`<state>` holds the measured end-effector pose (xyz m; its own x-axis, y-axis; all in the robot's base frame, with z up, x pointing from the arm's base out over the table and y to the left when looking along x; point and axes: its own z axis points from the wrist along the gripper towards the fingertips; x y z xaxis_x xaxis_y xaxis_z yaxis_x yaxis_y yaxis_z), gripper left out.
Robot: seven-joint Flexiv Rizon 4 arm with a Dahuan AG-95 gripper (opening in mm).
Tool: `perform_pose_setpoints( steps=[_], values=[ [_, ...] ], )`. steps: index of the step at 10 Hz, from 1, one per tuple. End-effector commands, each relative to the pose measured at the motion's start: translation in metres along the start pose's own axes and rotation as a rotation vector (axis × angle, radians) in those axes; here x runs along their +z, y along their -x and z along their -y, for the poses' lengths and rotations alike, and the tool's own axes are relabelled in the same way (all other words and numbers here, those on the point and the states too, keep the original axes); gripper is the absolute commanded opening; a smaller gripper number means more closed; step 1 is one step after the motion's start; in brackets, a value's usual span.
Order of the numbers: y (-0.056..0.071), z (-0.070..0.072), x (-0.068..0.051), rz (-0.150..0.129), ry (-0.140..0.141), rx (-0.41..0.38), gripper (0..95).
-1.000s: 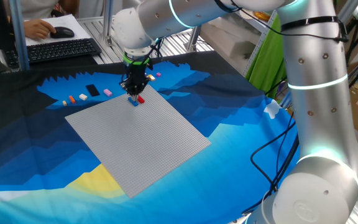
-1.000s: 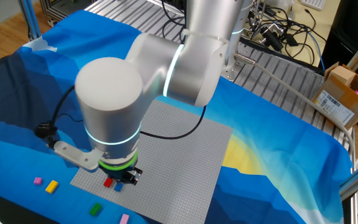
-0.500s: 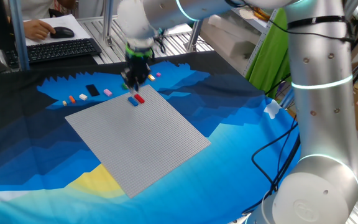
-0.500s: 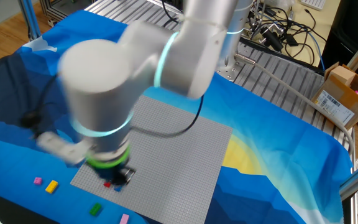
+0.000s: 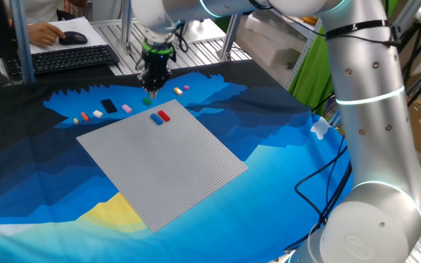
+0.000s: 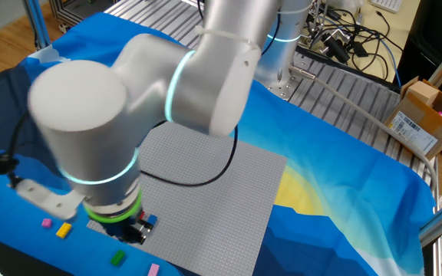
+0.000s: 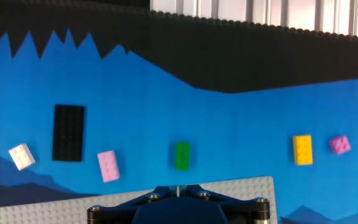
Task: Stack small Lego blocks randomly, one at a time
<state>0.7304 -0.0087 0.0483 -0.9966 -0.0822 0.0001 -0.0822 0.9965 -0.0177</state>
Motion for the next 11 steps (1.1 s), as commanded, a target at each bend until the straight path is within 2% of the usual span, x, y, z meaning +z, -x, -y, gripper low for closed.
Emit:
perform_pose_setpoints(
  steps=[1,4,8,11],
  values=[
    [0.004,-0.007,0.004,0.0,0.014,0.039,0.0],
    [0.006,-0.018,0.008,0.01,0.013,0.04,0.0],
    [0.014,-0.019,0.016,0.023,0.007,0.032,0.0],
    [0.013,-0.024,0.015,0.021,0.023,0.063,0.0]
  ],
)
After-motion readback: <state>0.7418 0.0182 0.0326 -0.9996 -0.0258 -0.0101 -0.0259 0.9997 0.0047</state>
